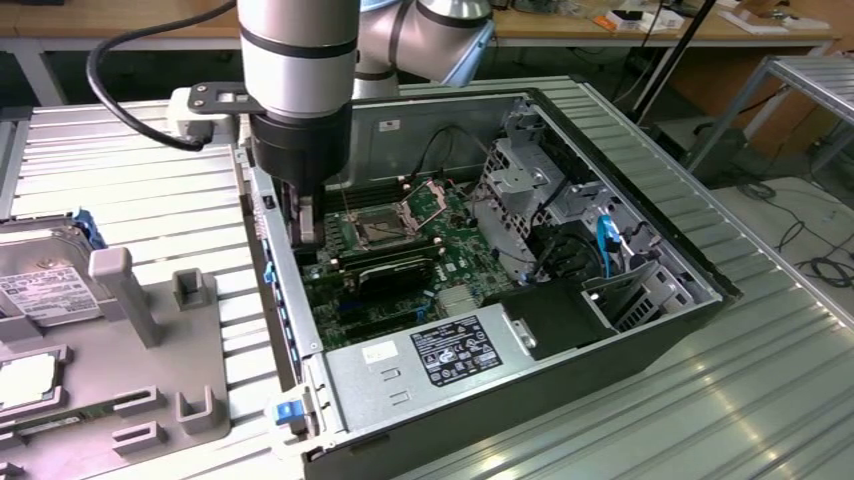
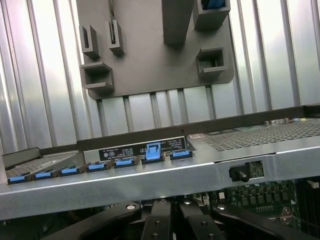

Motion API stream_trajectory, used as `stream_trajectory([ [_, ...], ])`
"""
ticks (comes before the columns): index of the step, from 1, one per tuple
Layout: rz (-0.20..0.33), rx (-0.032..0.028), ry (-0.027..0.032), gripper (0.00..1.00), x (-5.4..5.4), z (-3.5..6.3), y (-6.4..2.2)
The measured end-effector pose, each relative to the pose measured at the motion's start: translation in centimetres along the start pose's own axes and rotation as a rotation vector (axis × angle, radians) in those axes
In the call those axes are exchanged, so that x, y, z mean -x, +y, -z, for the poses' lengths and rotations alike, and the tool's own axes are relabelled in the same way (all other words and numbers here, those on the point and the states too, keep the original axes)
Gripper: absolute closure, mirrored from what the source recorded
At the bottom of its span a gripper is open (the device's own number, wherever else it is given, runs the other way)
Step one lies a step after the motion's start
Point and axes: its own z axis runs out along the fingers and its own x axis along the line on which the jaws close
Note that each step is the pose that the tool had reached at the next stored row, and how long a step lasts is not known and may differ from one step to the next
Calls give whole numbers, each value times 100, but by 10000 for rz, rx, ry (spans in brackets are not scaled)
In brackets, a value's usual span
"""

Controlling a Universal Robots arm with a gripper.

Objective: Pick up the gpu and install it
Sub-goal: 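Press down on the gpu until it lock into place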

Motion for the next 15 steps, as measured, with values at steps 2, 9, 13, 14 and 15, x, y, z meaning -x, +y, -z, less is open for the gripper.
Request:
stream_trajectory([
  [2, 3, 26, 4, 89, 42, 25, -148],
  [9, 84, 33, 7, 89, 160, 53, -708],
  [13, 84, 34, 8, 89, 160, 53, -709],
  [14, 84, 33, 8, 89, 160, 53, -709],
  [15, 83, 33, 8, 89, 160, 53, -709],
])
